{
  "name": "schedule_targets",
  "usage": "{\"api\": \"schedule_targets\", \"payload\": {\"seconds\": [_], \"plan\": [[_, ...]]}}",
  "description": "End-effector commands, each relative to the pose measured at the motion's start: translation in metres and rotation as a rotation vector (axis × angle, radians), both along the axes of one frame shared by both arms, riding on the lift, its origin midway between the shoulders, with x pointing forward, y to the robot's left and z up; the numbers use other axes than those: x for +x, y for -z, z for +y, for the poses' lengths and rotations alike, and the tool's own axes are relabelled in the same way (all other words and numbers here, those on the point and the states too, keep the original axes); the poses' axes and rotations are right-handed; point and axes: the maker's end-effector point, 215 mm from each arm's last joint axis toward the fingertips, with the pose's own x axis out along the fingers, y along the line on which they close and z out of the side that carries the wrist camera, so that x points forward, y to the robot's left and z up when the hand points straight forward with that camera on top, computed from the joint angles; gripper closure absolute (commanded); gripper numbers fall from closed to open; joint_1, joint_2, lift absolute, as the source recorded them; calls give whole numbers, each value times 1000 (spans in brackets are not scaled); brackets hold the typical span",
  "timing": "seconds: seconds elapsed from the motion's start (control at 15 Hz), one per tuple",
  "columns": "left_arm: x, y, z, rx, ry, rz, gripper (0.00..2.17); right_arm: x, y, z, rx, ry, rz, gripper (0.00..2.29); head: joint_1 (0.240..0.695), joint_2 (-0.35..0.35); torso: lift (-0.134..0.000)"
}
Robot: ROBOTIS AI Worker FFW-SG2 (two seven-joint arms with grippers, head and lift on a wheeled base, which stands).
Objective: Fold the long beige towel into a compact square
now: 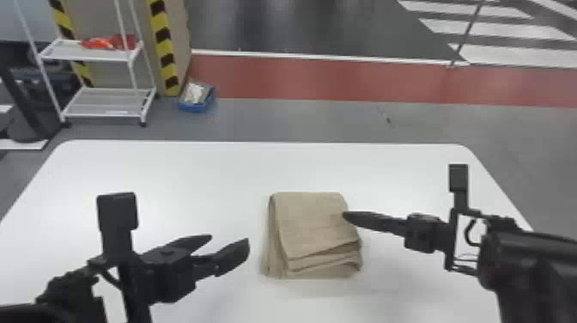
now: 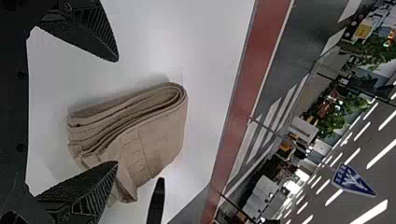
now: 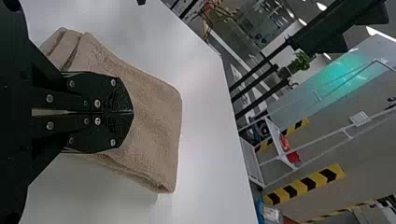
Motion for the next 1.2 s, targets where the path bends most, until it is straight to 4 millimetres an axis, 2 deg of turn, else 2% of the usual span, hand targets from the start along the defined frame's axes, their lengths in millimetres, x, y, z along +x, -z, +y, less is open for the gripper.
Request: {"api": "schedule_targets", "payload": {"seconds": [0.0, 0.13, 0.2, 0.33, 0.4, 0.47, 0.53, 0.6, 0.67, 0.73, 0.87, 1.0, 1.13], "plan": [[8, -6, 9, -4, -25, -16, 103, -18, -28, -22, -51, 107, -157, 22, 695, -130, -124], [26, -23, 30, 19, -85, -103, 103, -15, -53, -29, -194, 262, -347, -2, 695, -165, -124], [31, -27, 47, 32, -122, -130, 103, -13, -67, -37, -260, 326, -426, 12, 695, -169, -124], [40, -37, 90, 69, -230, -209, 97, -15, -73, -38, -308, 379, -482, 29, 695, -146, -124], [41, -43, 118, 90, -299, -261, 83, -16, -75, -36, -332, 402, -513, 33, 695, -130, -124], [40, -46, 147, 121, -366, -304, 76, -18, -67, -36, -356, 435, -501, 36, 695, -105, -124], [38, -46, 168, 130, -415, -327, 70, -22, -56, -35, -377, 472, -479, 36, 695, -83, -124], [34, -45, 188, 139, -462, -352, 66, -28, -54, -32, -401, 520, -477, 36, 695, -56, -124], [30, -53, 206, 165, -515, -423, 63, -35, -51, -22, -419, 537, -472, 36, 695, -12, -124], [25, -69, 217, 195, -548, -528, 63, -41, -47, -17, -437, 537, -467, 49, 695, 10, -124], [17, -57, 221, 225, -551, -519, 56, -44, -46, -15, -423, 542, -454, 63, 695, 62, -124], [12, -57, 224, 267, -557, -550, 56, -48, -47, -14, -417, 544, -456, 66, 695, 103, -124], [11, -53, 227, 302, -560, -555, 56, -49, -48, -13, -397, 548, -454, 66, 695, 113, -124]]}}
